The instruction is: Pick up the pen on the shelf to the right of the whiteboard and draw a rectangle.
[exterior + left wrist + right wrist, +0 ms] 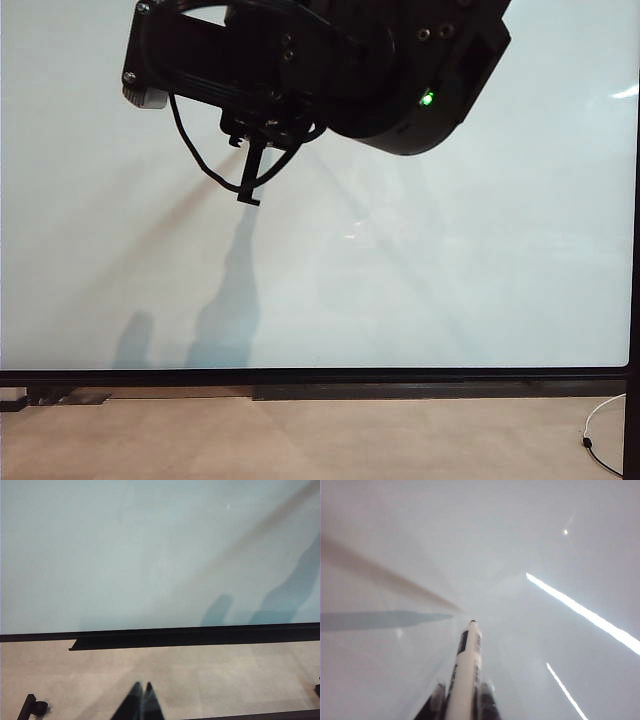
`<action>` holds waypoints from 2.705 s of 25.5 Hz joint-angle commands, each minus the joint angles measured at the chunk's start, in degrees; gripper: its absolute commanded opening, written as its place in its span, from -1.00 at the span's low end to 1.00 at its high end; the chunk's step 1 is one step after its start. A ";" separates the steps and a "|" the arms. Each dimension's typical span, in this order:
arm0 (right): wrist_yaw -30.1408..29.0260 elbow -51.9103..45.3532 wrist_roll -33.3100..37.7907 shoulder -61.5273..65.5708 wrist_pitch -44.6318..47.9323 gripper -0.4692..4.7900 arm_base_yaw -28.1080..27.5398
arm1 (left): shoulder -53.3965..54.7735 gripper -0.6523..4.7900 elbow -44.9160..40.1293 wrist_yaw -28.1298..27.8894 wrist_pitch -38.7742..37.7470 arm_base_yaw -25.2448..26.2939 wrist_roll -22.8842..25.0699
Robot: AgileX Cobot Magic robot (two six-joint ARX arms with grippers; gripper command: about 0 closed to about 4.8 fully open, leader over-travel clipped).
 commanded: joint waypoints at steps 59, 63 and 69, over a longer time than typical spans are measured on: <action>0.66 0.57 20.33 5.22 -11.69 -0.84 -3.04 | 0.00 -0.78 0.20 0.09 0.48 -0.02 0.02; 0.79 0.57 22.25 5.25 -13.57 -0.84 -3.02 | 0.00 -0.78 0.22 0.11 0.50 -0.02 0.02; 0.81 0.57 25.03 5.46 -16.09 -0.84 -3.04 | 0.00 -0.78 0.22 0.09 0.50 -0.02 0.02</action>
